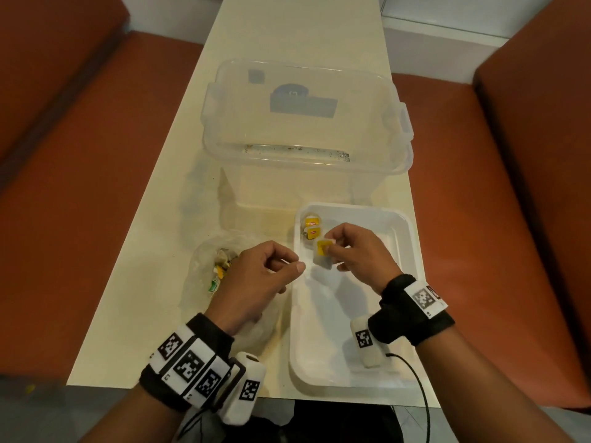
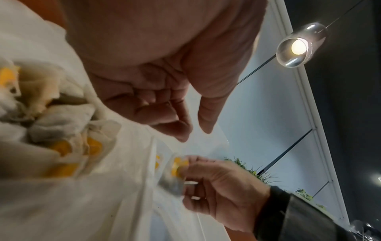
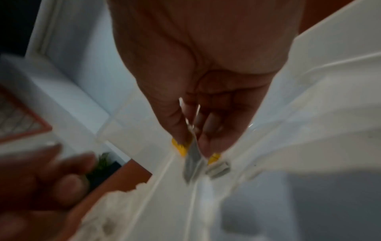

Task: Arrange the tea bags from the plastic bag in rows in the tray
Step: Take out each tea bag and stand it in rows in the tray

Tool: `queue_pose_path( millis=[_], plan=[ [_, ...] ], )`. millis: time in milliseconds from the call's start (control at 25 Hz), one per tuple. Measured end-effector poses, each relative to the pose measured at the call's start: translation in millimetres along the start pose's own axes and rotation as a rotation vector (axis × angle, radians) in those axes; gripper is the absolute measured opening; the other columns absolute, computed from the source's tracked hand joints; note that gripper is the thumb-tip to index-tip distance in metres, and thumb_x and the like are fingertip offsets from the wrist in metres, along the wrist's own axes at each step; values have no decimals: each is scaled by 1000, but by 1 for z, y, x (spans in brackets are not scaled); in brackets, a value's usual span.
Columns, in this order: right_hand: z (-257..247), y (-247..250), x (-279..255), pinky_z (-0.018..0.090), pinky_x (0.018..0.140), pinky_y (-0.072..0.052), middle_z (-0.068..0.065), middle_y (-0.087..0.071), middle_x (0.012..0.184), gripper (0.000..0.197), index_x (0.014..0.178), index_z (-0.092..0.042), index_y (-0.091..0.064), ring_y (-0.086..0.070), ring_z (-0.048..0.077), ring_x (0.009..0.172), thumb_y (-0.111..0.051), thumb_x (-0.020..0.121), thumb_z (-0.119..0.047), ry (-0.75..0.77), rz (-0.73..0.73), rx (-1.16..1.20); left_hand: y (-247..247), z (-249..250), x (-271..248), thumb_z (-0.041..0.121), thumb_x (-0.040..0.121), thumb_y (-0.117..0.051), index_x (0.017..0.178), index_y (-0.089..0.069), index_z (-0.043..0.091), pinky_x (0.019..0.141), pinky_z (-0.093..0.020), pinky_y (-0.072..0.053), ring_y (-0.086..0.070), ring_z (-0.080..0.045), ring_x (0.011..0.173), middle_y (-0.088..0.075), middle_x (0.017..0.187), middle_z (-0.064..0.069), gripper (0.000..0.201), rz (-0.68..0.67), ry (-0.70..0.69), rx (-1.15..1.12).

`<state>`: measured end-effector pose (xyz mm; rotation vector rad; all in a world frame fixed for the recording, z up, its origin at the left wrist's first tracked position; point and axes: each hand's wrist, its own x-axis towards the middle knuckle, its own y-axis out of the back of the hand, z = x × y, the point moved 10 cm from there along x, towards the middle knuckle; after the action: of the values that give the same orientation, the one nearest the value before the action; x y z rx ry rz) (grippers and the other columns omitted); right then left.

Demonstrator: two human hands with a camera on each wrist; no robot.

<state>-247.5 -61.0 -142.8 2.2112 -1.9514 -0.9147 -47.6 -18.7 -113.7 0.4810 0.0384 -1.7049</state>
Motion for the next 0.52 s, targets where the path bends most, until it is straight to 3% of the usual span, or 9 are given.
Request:
queue_pose_path(
  millis=[120,240,360,520],
  plan=[
    [11,-28,15,24,60,-54,-5,-63,71,10,86,-21,-67,-64,14,67,-71,88,-11,-41,-208,-172,15,-5,-11,32,86,-75,90,-71,25,57,-27,-52,-63,-8,62,-67,72,8,9,6,9,-38],
    [21,-22,38,34,65,-57,-2,-66,73,16,88,-23,-67,-62,18,64,-72,83,-9,-72,-62,-162,24,-10,-20,29,86,-75,88,-72,25,60,-31,-55,-61,-10,63,-67,72,6,6,18,20,-69],
    [31,-15,49,43,79,-59,-2,-71,78,25,87,-28,-60,-68,21,74,-80,76,-18,-112,71,-156,27,-15,-23,29,86,-75,89,-73,25,64,-38,-57,-62,-12,65,-67,73,7,5,24,30,-82],
    [39,-13,49,50,81,-58,-2,-72,78,36,86,-29,-53,-71,28,82,-84,71,-19,-146,159,-88,24,-15,-24,28,87,-74,90,-72,25,63,-35,-57,-62,-10,63,-67,73,8,5,24,22,-73]
  ],
)
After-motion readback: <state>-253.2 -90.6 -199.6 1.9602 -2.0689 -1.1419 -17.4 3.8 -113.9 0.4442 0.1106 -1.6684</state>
